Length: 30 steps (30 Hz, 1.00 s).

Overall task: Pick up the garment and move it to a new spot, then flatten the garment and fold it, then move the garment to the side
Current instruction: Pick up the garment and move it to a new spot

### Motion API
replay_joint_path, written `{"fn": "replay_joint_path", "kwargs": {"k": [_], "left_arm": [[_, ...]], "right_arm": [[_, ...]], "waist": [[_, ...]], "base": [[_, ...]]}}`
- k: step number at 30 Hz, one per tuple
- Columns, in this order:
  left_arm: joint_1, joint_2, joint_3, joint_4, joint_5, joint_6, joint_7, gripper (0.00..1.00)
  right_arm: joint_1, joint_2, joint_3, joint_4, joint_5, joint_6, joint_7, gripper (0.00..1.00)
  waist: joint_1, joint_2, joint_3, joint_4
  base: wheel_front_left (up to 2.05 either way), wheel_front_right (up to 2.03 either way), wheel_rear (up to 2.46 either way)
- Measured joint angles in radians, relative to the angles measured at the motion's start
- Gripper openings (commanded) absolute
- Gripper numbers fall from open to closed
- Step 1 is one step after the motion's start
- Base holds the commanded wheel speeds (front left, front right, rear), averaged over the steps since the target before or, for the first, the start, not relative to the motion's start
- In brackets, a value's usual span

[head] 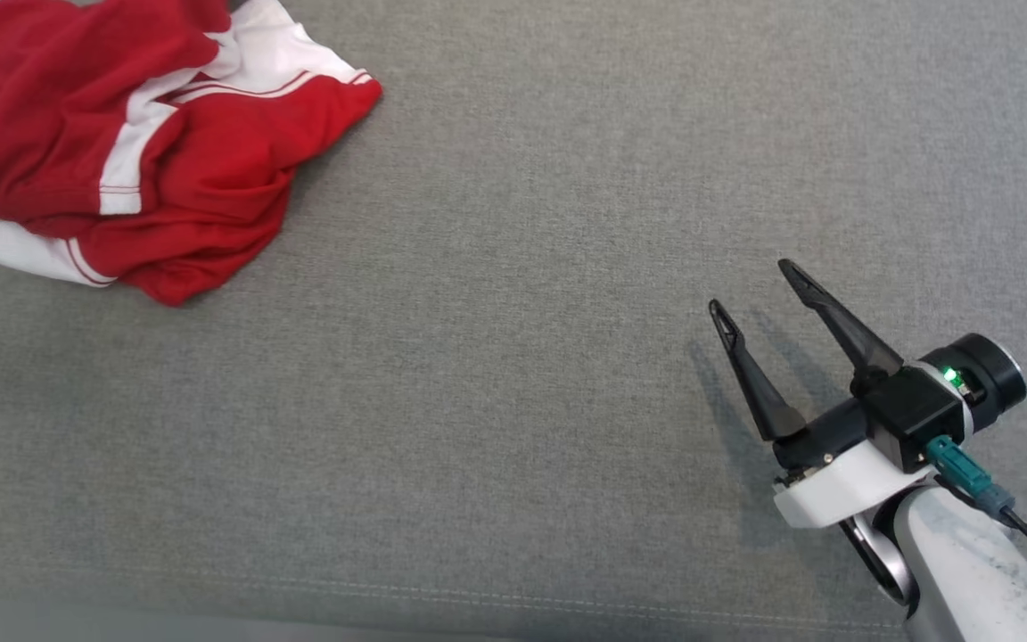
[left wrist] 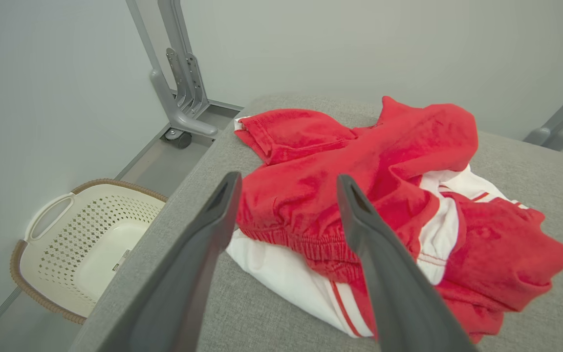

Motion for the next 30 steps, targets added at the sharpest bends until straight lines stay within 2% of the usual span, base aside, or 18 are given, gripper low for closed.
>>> {"fn": "replay_joint_path", "kwargs": {"k": [8,15,16,18,25,30], "left_arm": [[-0.126,-0.009,0.003,0.037,-0.060,0.000,0.010,1.00],[-0.187,-0.029,-0.048,0.076,-0.081,0.000,0.020,1.00],[-0.189,-0.027,-0.054,0.087,-0.083,0.000,0.020,0.70],[-0.192,-0.027,-0.062,0.104,-0.092,0.000,0.019,0.00],[-0.267,0.001,-0.134,0.069,-0.088,0.000,-0.057,0.00],[-0.327,0.018,-0.232,0.005,-0.032,0.000,-0.109,0.00]], "right_arm": [[-0.031,-0.024,-0.040,-0.056,-0.010,-0.009,0.000,1.00],[-0.103,-0.027,-0.051,-0.078,-0.025,-0.023,0.000,1.00],[-0.114,-0.027,-0.051,-0.079,-0.026,-0.023,0.000,1.00],[-0.127,-0.027,-0.051,-0.079,-0.026,-0.024,0.000,1.00],[-0.139,-0.015,-0.052,-0.058,-0.026,-0.033,0.000,1.00],[-0.139,-0.002,-0.049,-0.036,-0.015,-0.033,0.000,1.00]], "waist": [[0.0000,0.0000,0.113,-0.043],[0.0001,0.0000,0.209,-0.051],[0.0001,0.0000,0.220,-0.051],[0.0001,0.0000,0.237,-0.050],[0.0000,0.0000,0.237,-0.035],[0.0000,0.0001,0.203,-0.027]], "base": [[0.00,0.00,0.00],[0.00,0.00,0.00],[0.00,0.00,0.00],[0.00,0.00,0.00],[0.00,0.00,0.00],[0.00,0.00,0.00]]}}
